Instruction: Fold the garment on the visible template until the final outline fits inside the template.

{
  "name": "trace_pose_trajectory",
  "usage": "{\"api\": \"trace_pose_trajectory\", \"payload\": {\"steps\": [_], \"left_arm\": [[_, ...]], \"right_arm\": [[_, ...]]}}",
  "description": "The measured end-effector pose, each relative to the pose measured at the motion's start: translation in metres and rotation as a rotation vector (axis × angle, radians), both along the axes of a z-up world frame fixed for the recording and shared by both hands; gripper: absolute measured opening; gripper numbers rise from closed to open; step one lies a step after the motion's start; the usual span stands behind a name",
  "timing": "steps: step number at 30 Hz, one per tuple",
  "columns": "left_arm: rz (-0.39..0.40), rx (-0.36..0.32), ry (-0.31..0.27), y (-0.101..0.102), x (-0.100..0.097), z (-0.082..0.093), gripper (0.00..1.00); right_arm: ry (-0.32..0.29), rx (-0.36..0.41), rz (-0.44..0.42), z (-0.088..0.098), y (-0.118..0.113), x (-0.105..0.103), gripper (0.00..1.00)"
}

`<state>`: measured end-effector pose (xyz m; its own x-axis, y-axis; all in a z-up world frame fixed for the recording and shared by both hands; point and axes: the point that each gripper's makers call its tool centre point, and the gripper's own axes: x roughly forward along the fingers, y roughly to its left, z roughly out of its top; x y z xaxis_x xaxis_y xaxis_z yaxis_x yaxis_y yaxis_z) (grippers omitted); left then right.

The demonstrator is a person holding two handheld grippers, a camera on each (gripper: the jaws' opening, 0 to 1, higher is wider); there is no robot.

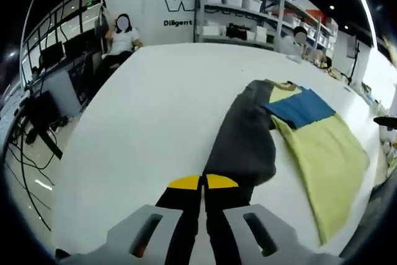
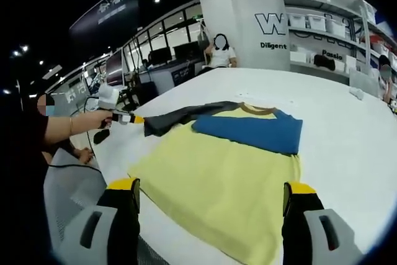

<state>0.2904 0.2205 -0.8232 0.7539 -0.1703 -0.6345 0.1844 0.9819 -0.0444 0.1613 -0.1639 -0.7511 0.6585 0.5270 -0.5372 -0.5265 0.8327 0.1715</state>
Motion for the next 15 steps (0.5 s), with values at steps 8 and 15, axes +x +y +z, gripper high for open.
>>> {"api": "trace_pose_trajectory", "payload": {"steps": [8,15], "left_arm": [[0.008,0.022,-0.004,0.01,0.015,0.006,0.01],[0.043,0.06,0.003,0.029,0.029,0.01,0.01]], "right_arm": [[-0.004,-0.004,0.013,0.001,0.001,0.001,0.99],[-0.002,-0.003,0.012,0.002,0.001,0.001,0.99]]}}
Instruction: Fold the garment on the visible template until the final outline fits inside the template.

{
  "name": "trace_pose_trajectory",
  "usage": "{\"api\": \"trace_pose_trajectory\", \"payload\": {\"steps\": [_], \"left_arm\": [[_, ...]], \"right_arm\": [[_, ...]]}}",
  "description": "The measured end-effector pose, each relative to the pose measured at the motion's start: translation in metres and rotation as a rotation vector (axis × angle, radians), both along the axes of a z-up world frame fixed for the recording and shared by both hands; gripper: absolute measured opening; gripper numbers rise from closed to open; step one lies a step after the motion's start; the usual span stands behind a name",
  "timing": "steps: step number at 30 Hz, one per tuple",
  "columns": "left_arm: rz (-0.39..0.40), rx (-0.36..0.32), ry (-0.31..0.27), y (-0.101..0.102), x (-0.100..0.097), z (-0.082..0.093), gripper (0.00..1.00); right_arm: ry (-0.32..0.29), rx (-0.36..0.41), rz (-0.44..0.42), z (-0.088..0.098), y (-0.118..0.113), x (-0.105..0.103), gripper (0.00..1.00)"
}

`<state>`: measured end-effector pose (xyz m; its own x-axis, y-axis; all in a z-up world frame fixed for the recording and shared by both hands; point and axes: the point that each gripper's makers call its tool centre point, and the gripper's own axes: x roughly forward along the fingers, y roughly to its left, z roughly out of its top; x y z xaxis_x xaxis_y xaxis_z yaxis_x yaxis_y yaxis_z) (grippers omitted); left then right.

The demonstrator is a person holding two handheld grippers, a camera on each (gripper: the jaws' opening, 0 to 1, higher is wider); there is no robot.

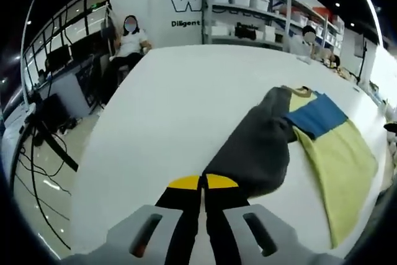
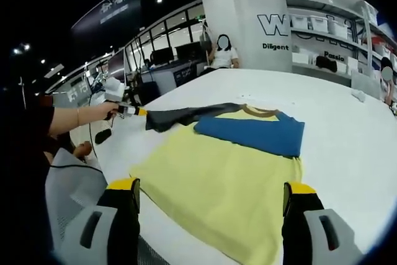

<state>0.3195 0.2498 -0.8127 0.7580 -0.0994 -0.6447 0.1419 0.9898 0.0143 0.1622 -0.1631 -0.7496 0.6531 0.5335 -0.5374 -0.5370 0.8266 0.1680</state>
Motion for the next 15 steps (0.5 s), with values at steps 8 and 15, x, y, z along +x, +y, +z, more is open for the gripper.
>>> {"api": "trace_pose_trajectory", "payload": {"steps": [8,15], "left_arm": [[0.012,0.041,0.005,0.013,0.02,0.004,0.01],[0.016,0.091,0.042,0.021,0.038,0.0,0.01]], "right_arm": [[0.002,0.006,-0.008,0.001,0.0,0.001,0.99],[0.008,0.006,-0.015,0.0,-0.001,0.001,0.99]]}}
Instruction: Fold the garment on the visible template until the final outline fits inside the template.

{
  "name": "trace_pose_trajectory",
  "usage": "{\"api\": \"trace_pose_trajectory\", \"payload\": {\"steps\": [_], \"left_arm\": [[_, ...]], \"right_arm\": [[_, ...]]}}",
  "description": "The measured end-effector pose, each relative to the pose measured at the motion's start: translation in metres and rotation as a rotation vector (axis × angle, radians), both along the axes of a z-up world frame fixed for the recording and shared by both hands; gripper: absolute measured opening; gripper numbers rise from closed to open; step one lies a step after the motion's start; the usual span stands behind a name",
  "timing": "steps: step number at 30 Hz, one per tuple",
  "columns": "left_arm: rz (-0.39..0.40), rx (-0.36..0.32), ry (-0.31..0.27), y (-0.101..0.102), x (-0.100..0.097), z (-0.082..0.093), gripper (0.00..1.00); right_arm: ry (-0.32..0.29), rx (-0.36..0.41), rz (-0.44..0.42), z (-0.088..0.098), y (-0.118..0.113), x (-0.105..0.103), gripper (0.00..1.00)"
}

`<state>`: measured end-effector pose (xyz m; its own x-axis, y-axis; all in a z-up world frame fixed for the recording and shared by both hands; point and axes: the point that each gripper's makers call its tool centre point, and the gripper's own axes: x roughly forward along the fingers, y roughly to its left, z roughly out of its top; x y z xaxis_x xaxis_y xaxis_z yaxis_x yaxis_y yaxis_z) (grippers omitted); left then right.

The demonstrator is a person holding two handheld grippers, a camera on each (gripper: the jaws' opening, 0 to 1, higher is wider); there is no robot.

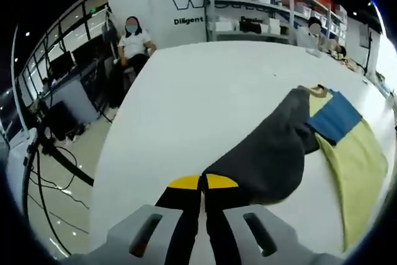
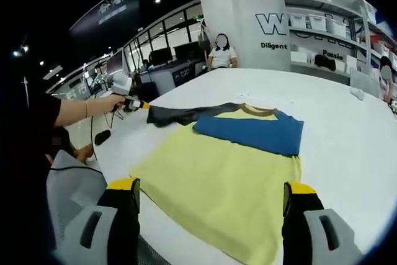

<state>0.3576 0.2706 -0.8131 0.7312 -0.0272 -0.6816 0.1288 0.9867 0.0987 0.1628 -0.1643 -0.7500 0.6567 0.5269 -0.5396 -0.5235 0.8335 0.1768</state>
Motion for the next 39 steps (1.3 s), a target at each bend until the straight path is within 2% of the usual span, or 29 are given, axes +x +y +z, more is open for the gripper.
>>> {"api": "trace_pose_trajectory", "payload": {"steps": [6,13,25,28,39], "left_arm": [[0.026,0.005,0.036,0.01,0.006,-0.013,0.01],[0.04,0.011,0.05,0.02,0.016,-0.02,0.01],[0.019,0.049,0.063,0.026,0.029,-0.028,0.01],[-0.004,0.084,0.075,0.027,0.031,-0.032,0.01],[-0.01,0.088,0.083,0.031,0.037,-0.033,0.02]], "right_arm": [[0.003,0.0,-0.006,0.001,-0.002,0.003,0.99],[0.005,0.0,-0.011,0.002,-0.002,0.005,0.99],[0.017,0.003,-0.034,0.0,-0.007,0.004,0.99],[0.023,0.004,-0.036,-0.001,-0.008,0.003,0.99],[0.02,-0.004,-0.044,0.001,-0.01,0.006,0.99]]}}
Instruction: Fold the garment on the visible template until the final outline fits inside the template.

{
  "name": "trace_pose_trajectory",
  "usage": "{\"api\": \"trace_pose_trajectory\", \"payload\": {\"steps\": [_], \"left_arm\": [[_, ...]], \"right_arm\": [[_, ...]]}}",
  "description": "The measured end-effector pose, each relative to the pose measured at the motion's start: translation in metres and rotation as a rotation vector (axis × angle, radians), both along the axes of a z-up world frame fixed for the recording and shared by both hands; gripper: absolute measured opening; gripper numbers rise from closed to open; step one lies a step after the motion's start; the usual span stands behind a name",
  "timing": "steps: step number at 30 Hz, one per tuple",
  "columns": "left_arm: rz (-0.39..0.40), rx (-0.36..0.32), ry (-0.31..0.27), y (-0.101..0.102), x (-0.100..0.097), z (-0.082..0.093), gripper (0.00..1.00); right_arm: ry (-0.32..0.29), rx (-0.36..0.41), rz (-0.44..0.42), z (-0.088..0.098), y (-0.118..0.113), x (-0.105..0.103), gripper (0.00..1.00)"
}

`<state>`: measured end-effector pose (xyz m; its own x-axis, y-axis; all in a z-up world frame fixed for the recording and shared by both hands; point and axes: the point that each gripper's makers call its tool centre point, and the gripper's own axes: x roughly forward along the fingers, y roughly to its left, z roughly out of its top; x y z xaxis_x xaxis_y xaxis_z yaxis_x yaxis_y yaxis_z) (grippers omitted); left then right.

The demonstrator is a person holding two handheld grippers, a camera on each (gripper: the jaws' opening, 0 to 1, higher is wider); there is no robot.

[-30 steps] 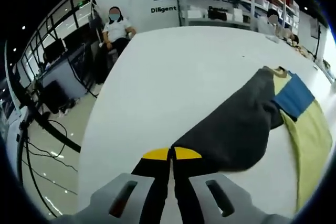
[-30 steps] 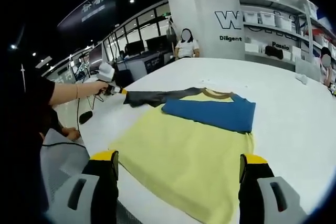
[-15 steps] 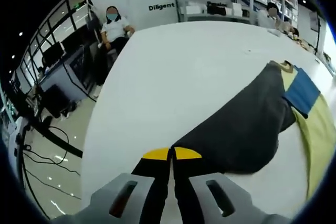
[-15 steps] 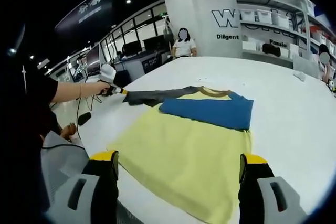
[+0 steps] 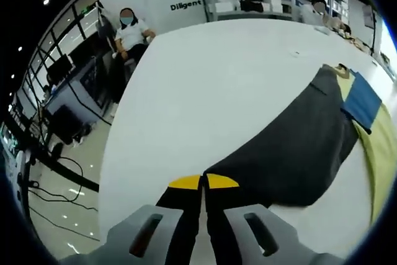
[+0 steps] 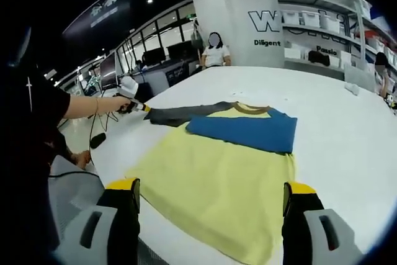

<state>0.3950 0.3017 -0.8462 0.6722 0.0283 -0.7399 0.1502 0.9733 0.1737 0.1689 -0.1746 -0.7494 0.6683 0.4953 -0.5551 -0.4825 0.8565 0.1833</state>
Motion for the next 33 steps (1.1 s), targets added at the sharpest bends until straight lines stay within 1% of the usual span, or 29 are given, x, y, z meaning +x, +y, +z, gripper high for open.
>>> {"api": "trace_pose_trajectory", "payload": {"steps": [1,3,5,7,9,11,14,16,18,22,24,26,28,31,33], "left_arm": [[0.004,-0.003,0.0,0.0,0.0,-0.001,0.02],[0.008,0.013,0.001,0.002,0.0,-0.002,0.03],[0.017,0.007,-0.007,0.003,-0.002,0.001,0.06],[0.026,-0.004,-0.022,0.003,-0.002,0.004,0.14],[0.043,-0.034,-0.045,0.002,-0.004,0.011,0.18],[0.052,-0.061,-0.057,0.001,-0.006,0.013,0.21],[0.07,-0.098,-0.072,0.001,-0.011,0.017,0.31],[0.075,-0.096,-0.072,0.001,-0.015,0.017,0.42],[0.071,-0.094,-0.082,0.001,-0.02,0.017,0.5],[0.063,-0.122,-0.096,-0.004,-0.028,0.018,0.58],[0.059,-0.126,-0.096,-0.005,-0.031,0.016,0.62],[0.061,-0.128,-0.092,-0.006,-0.036,0.016,0.63],[0.05,-0.133,-0.091,-0.009,-0.041,0.015,0.63],[0.026,-0.122,-0.087,-0.012,-0.048,0.012,0.63],[0.018,-0.129,-0.081,-0.013,-0.051,0.01,0.62]], "right_arm": [[-0.001,0.001,-0.001,0.0,0.0,0.0,0.99],[0.007,-0.003,-0.006,-0.002,-0.001,0.0,0.99],[0.008,-0.007,-0.007,-0.003,-0.002,0.0,0.99],[0.007,-0.008,-0.007,-0.003,-0.002,0.0,0.99],[0.005,-0.003,-0.007,-0.002,-0.001,0.001,0.99],[0.001,-0.003,-0.004,-0.002,-0.001,0.001,0.99],[-0.002,0.001,0.003,0.0,0.002,0.0,0.99],[-0.003,0.001,0.007,0.001,0.003,0.0,0.99],[-0.007,0.003,0.009,0.002,0.004,0.0,0.99],[-0.008,0.005,0.01,0.002,0.004,0.0,0.99],[-0.007,0.004,0.011,0.002,0.004,-0.001,0.99],[-0.009,0.007,0.013,0.003,0.005,-0.002,0.99],[-0.011,0.008,0.013,0.004,0.005,-0.003,0.99],[-0.013,0.007,0.012,0.004,0.005,-0.005,0.99],[-0.014,0.007,0.011,0.005,0.005,-0.006,0.99]]}}
